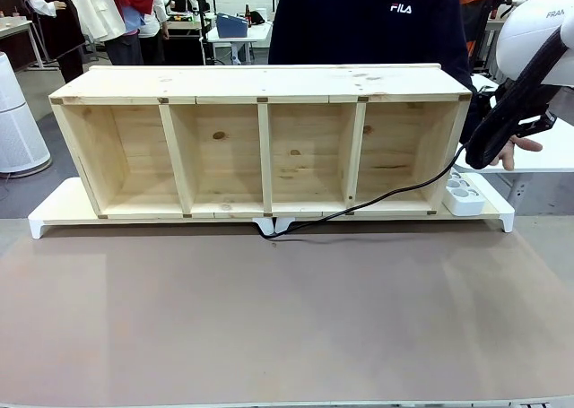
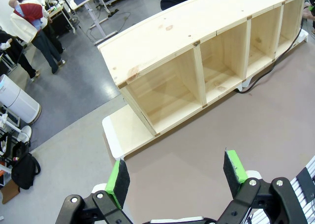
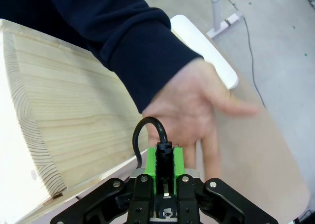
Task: Perform cable management.
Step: Release the Power Cable when the human grasps it.
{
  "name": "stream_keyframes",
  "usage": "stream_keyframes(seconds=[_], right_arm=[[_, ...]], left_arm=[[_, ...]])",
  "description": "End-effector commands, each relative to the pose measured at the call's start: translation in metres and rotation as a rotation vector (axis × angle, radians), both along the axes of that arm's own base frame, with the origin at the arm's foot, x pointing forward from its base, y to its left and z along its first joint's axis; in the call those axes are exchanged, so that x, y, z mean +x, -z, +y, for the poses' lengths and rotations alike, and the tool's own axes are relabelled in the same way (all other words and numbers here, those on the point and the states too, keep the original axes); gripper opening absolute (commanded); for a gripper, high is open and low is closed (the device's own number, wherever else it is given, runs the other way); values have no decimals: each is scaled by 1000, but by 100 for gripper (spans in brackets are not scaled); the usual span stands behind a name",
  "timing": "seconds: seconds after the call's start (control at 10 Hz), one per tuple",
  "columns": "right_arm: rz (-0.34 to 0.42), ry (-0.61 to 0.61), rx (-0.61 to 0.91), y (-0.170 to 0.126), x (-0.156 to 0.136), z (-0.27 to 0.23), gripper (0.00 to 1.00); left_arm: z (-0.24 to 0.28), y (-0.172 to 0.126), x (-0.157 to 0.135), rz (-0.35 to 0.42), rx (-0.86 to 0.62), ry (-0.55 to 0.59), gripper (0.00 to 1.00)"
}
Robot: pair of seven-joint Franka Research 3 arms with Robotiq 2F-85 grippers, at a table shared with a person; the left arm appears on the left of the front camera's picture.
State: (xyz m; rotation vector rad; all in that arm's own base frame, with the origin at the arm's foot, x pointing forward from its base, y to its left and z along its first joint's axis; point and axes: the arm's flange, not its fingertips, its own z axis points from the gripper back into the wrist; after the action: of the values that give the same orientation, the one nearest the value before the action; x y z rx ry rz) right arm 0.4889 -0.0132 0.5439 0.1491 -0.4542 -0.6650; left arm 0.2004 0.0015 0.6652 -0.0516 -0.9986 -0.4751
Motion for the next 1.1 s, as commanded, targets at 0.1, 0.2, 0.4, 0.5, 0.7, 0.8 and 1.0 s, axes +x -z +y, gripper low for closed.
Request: stream_keyframes(seconds=[0.1, 0.2, 0.4, 0.5, 0.7, 0.8, 1.0], right_arm=[[-6, 3, -3, 0, 0, 2, 16], [-6, 3, -3, 0, 0, 2, 16], [-6, 3, -3, 0, 0, 2, 16], [-6, 3, -3, 0, 0, 2, 16], [-6, 3, -3, 0, 0, 2, 16], [-6, 3, -3, 0, 0, 2, 16], [-6, 3, -3, 0, 0, 2, 16]], left_arm=[[-2, 0, 1, -5, -16, -3, 100], [-2, 0, 1, -5, -16, -3, 100], [-2, 0, 1, -5, -16, -3, 100], [-2, 0, 1, -5, -16, -3, 100], [-2, 0, 1, -5, -16, -3, 100], [-2, 0, 1, -5, -16, -3, 100], [-2, 0, 1, -5, -16, -3, 100]])
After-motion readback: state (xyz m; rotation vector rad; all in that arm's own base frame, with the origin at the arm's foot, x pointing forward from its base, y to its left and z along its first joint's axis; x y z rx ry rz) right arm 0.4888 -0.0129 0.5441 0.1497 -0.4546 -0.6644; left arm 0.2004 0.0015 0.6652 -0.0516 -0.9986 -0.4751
